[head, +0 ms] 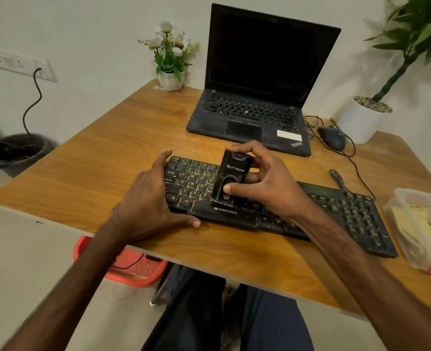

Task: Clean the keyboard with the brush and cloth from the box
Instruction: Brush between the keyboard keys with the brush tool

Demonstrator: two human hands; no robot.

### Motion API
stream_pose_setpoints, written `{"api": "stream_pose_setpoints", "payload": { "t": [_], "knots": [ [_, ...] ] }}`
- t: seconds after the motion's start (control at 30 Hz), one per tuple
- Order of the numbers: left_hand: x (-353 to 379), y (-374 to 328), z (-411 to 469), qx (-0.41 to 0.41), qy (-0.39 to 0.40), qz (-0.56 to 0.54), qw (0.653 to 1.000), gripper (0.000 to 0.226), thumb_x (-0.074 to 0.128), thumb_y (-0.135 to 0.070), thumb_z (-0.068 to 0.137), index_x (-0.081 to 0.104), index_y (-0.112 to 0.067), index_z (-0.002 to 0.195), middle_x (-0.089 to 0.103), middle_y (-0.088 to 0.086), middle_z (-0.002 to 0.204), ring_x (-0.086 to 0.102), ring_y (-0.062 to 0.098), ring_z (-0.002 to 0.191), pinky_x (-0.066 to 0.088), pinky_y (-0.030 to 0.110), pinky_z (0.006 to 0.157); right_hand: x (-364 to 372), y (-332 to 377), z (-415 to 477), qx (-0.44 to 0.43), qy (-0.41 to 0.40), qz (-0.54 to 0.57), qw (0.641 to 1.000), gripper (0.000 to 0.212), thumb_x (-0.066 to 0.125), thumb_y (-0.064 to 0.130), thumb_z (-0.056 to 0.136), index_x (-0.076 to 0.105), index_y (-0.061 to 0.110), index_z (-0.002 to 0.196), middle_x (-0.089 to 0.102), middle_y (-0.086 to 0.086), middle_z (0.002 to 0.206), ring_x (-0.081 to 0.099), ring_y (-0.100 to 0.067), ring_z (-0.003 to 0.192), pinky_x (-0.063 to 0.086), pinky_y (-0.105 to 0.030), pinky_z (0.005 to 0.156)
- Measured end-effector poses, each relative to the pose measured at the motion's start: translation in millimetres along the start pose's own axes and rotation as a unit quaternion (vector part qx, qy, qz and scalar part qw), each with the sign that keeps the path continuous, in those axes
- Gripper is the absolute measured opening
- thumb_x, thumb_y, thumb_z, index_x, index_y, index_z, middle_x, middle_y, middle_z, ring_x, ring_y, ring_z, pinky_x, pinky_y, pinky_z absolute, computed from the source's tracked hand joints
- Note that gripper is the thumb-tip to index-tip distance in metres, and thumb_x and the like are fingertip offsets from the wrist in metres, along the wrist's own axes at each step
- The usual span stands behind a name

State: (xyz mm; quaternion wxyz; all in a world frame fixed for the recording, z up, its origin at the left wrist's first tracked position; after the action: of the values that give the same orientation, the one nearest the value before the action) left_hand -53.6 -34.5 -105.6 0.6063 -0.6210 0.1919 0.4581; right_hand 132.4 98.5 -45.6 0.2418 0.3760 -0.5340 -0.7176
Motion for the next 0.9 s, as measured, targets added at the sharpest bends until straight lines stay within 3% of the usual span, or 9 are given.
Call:
{"api": "stream_pose_setpoints", "payload": {
  "t": [0.1,0.17,0.33,0.5,0.63,0.73,0.9],
  "knots": [
    [-0.2,-2.5,-0.5,0.000,0.002,0.013,1.000,0.152,0.064,-0.094,0.039,0.001,-0.022,0.158,0.033,0.009,0.158,0.033,0.023,0.140,0.025,0.045,0.120,-7.8,6.9,9.2,-0.042,-0.023,-0.134,0.990,0.061,0.084,0.011,0.073,0.057,0.030,0.125,0.057,0.009,0.129,0.062,-0.008,0.110,0.060,-0.034,0.081],
    [-0.4,-3.6,-0.7,0.004,0.003,0.023,1.000,0.151,0.063,-0.094,0.041,0.002,-0.021,0.158,0.033,0.008,0.157,0.033,0.023,0.141,0.025,0.048,0.120,-16.4,8.8,14.4,-0.057,-0.045,-0.159,0.985,0.061,0.084,0.014,0.073,0.056,0.028,0.125,0.058,0.009,0.128,0.061,-0.004,0.109,0.060,-0.032,0.080],
    [-1.2,-5.2,-1.9,0.007,0.006,0.031,0.999,0.149,0.061,-0.095,0.042,0.005,-0.019,0.157,0.034,0.005,0.157,0.033,0.022,0.140,0.025,0.050,0.120,-17.6,3.8,10.7,-0.062,-0.054,-0.124,0.989,0.058,0.081,0.010,0.077,0.056,0.025,0.127,0.058,0.007,0.129,0.061,-0.005,0.111,0.060,-0.030,0.080],
    [-1.2,-4.9,-1.6,0.000,0.011,0.025,1.000,0.149,0.059,-0.097,0.040,0.003,-0.022,0.157,0.033,0.004,0.157,0.031,0.022,0.141,0.024,0.050,0.120,-19.4,-2.9,4.0,-0.046,-0.060,-0.102,0.992,0.058,0.077,0.010,0.082,0.053,0.030,0.132,0.058,0.006,0.128,0.061,-0.010,0.114,0.058,-0.037,0.087],
    [-1.2,-5.4,-1.8,-0.003,0.012,0.024,1.000,0.149,0.061,-0.095,0.040,0.002,-0.022,0.157,0.033,0.005,0.158,0.031,0.022,0.141,0.023,0.049,0.121,-19.4,-6.3,1.3,-0.036,-0.066,-0.078,0.994,0.056,0.075,0.009,0.084,0.054,0.032,0.130,0.057,0.002,0.128,0.065,-0.018,0.108,0.060,-0.043,0.081],
    [-1.7,-6.3,-1.9,-0.003,0.013,0.022,1.000,0.149,0.062,-0.094,0.041,0.001,-0.023,0.157,0.031,0.005,0.159,0.030,0.022,0.142,0.022,0.049,0.121,-20.6,-8.9,0.3,-0.025,-0.093,-0.029,0.995,0.058,0.077,0.004,0.081,0.055,0.031,0.128,0.059,-0.005,0.125,0.072,-0.025,0.093,0.061,-0.047,0.075],
    [-2.0,-7.7,-2.3,-0.002,0.014,0.023,1.000,0.149,0.062,-0.093,0.042,0.000,-0.022,0.158,0.030,0.006,0.159,0.029,0.022,0.142,0.021,0.048,0.121,-23.8,-7.6,-1.3,-0.020,-0.123,-0.007,0.992,0.063,0.081,-0.001,0.074,0.056,0.026,0.126,0.058,-0.002,0.126,0.073,-0.023,0.093,0.061,-0.041,0.069]
  ]
}}
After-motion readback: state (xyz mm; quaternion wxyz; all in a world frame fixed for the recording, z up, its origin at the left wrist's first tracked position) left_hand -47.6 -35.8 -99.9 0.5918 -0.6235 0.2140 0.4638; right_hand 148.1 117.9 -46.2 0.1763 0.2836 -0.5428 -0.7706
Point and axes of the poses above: each hand's wrist, its own z-axis towards the middle knuckle, its own x-axis out of the palm, y = z × x, the point moved 5 cm from there along z, towards the middle knuckle
